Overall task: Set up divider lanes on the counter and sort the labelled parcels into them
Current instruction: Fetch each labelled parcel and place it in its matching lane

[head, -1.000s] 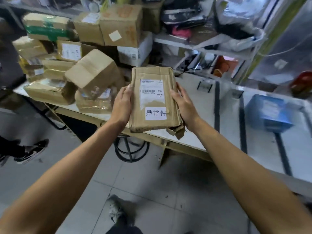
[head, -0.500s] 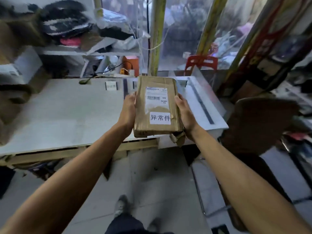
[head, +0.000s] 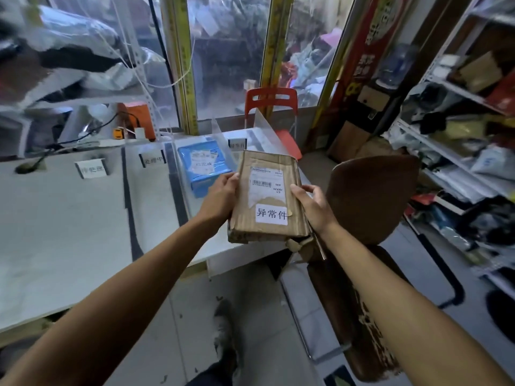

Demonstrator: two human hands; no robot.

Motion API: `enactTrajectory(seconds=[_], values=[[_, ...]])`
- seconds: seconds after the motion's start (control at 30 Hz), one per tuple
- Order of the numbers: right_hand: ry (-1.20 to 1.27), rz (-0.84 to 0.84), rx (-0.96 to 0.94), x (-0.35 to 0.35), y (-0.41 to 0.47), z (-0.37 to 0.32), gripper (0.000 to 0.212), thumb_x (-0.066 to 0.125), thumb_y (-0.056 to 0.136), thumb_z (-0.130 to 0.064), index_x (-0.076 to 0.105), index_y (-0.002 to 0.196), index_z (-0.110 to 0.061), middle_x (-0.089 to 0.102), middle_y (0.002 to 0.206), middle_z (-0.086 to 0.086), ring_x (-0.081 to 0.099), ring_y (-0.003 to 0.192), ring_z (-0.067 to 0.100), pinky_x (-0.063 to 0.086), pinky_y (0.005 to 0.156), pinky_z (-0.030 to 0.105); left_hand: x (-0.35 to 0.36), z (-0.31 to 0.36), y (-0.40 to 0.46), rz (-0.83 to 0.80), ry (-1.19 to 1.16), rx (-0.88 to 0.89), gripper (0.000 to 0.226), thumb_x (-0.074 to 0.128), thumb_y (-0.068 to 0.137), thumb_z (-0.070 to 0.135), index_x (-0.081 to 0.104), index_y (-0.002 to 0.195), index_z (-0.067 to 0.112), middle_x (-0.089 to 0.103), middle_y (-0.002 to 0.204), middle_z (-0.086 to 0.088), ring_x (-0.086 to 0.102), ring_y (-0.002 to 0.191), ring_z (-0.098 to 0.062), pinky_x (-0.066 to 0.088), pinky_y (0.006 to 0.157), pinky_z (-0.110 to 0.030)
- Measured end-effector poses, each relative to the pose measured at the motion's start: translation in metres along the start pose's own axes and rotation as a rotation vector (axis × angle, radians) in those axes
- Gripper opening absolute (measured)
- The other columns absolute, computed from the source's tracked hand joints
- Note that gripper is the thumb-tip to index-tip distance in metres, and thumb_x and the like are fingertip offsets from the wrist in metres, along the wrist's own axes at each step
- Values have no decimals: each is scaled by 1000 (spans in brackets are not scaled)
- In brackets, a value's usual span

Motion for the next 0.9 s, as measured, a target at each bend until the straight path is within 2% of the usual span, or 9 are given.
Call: enactTrajectory(seconds=[0.1, 0.23, 0.33, 0.43, 0.53, 0.63, 0.7, 0.8, 0.9], values=[[-52, 1, 19, -3, 50, 0, 51, 70, 73, -67, 56, 106, -31, 68, 110, -2, 68, 99, 15, 54, 93, 35, 6, -2, 54, -9, 98, -13, 36, 38, 108, 45, 55, 130, 22, 66, 112, -3, 68, 101, -23, 60, 78, -40], [-128, -21, 20, -2, 121, -13, 39, 69, 93, -46, 61, 120, -19, 69, 112, -2, 67, 96, 11, 55, 91, 32, 6, 9, 118, 25, 198, 29, 41, 42, 108, 44, 57, 136, 18, 66, 108, -1, 67, 92, -17, 60, 67, -32], [-181, -36, -17, 1, 166, -31, 36, 67, 96, -41, 61, 123, -17, 68, 118, 2, 65, 95, 9, 52, 84, 25, 4, 15, 159, 29, 232, 32, 42, 45, 107, 40, 56, 139, 15, 65, 118, -6, 66, 89, -12, 58, 54, -23], [-291, -33, -59, 5, 198, -46, 53, 66, 96, -43, 54, 139, -15, 62, 116, -3, 62, 105, 16, 52, 94, 34, 4, 22, 188, 27, 224, 28, 36, 49, 107, 34, 56, 137, 13, 65, 111, -5, 68, 87, -12, 57, 52, -21], [-374, -44, -108, 11, 229, -52, 54, 64, 95, -47, 53, 141, -20, 61, 108, -9, 62, 104, 16, 54, 95, 40, 4, 23, 211, 48, 222, 3, 28, 52, 106, 28, 56, 130, 13, 64, 102, 1, 67, 85, -11, 55, 50, -19], [-477, -106, -127, 23, 257, -54, 59, 61, 95, -50, 48, 146, -23, 62, 121, -6, 62, 109, 16, 55, 92, 37, 3, 20, 230, 86, 243, -25, 20, 59, 103, 25, 56, 121, 16, 66, 110, -6, 67, 87, -11, 56, 55, -19], [-508, -159, -145, 33, 275, -57, 62, 62, 95, -47, 44, 150, -22, 61, 128, -3, 61, 112, 17, 55, 89, 35, 0, 21, 242, 151, 343, -8, 26, 64, 100, 28, 59, 123, 17, 68, 111, -3, 66, 91, -12, 53, 65, -20], [-584, -200, -212, 48, 302, -65, 66, 66, 92, -47, 43, 149, -21, 57, 133, 3, 59, 116, 22, 56, 96, 46, -7, 24, 259, 281, 504, -18, 37, 70, 95, 32, 65, 127, 14, 71, 112, -1, 64, 96, -13, 51, 81, -27], [-712, -245, -249, 63, 326, -67, 63, 64, 93, -47, 43, 147, -21, 54, 132, 7, 57, 118, 28, 51, 100, 49, -11, 23, 276, 346, 572, -75, 39, 69, 95, 33, 67, 129, 14, 72, 121, -3, 66, 104, -17, 50, 88, -28]])
Point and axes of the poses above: each hand's wrist, its own y-axis towards the middle knuckle, its own x-axis out of the palm, z = x × y, the point moved 7 cm from there along y, towards the middle knuckle
